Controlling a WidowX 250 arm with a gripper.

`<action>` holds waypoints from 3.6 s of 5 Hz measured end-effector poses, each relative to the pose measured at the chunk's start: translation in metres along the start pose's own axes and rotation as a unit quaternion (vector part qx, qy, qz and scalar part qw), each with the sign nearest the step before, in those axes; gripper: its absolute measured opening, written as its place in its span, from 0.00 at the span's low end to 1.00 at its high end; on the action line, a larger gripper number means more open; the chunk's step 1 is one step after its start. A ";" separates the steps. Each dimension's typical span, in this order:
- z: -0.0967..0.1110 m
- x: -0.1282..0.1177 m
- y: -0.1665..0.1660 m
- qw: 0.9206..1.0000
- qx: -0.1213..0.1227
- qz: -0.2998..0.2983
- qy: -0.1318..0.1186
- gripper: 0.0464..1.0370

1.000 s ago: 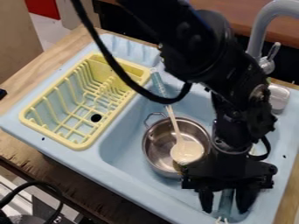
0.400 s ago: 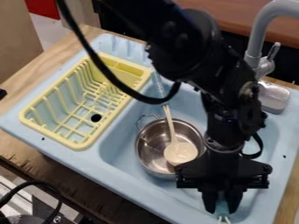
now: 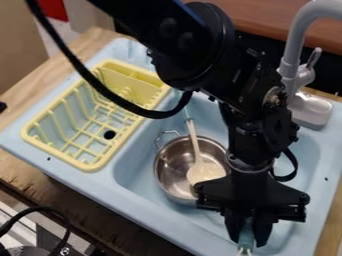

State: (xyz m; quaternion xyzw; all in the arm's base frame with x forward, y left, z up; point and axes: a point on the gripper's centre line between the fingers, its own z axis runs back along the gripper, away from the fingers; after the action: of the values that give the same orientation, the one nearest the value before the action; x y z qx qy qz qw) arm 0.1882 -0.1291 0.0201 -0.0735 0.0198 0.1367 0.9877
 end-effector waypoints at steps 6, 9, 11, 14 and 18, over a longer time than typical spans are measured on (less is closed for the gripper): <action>0.054 0.024 0.062 0.995 0.027 -0.008 -0.094 0.20; 0.092 0.048 0.138 0.988 0.024 0.037 -0.145 0.20; 0.074 0.086 0.173 0.981 0.071 0.091 -0.157 0.20; 0.070 0.112 0.191 0.969 0.072 0.142 -0.191 0.25; 0.071 0.113 0.183 0.967 0.060 0.183 -0.167 0.96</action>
State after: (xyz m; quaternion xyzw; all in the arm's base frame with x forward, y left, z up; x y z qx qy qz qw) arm 0.2481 0.0860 0.0583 0.0148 -0.1238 0.3239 0.9379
